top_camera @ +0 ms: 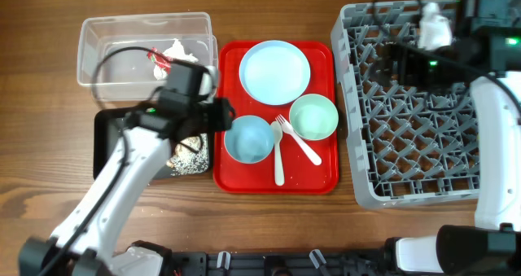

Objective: Sort waste into correct bins and load items into the dishwasher rack
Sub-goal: 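Set the emptied blue bowl back down on the red tray, then grasp the mint-green bowl with the right gripper and lift it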

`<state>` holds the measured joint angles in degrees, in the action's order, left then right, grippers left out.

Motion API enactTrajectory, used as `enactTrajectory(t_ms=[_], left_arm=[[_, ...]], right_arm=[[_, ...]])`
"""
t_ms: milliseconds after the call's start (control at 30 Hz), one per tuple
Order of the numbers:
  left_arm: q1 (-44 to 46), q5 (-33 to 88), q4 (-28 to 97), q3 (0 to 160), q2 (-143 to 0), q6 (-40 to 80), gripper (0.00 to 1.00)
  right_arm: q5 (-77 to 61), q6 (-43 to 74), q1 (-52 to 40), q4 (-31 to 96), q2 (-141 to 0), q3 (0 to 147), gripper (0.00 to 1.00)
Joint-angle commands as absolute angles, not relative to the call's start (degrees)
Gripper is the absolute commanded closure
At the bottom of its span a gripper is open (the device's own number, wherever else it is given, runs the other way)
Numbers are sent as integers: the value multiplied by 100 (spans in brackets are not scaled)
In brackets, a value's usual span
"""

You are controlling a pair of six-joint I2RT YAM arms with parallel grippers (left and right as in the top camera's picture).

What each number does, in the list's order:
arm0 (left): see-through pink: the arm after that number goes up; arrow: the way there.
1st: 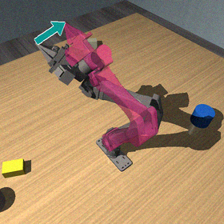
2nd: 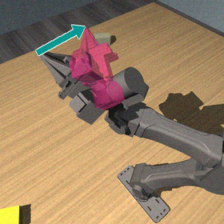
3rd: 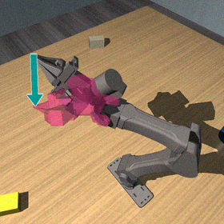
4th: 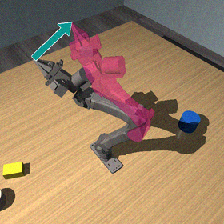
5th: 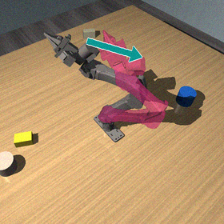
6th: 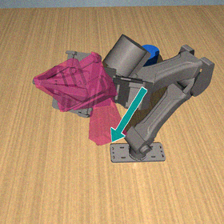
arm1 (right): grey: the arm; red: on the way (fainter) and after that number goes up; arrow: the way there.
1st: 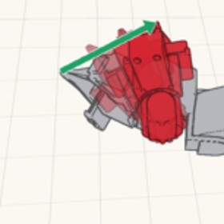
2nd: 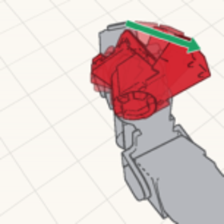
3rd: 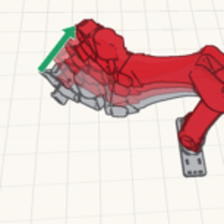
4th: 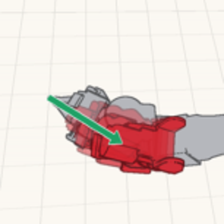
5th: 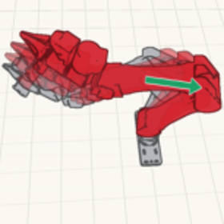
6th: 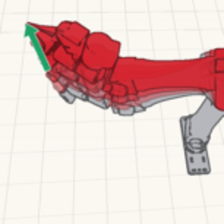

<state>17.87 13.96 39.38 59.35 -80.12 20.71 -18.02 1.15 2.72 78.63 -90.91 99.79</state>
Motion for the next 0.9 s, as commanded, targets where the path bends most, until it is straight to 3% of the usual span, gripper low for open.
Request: enactTrajectory(t_ms=[0,433,867], left_arm=[[1291,1343,4143,6049,-7627,2322,52],[937,1341,4401,6045,-7575,2366,46],[937,1341,4401,6045,-7575,2364,44]], right_arm=[[-1892,10,-322,7872,-9347,9953,0],[-563,499,-1909,7251,-10895,9636,2],[434,1197,-2071,6683,-12138,9633,2]])
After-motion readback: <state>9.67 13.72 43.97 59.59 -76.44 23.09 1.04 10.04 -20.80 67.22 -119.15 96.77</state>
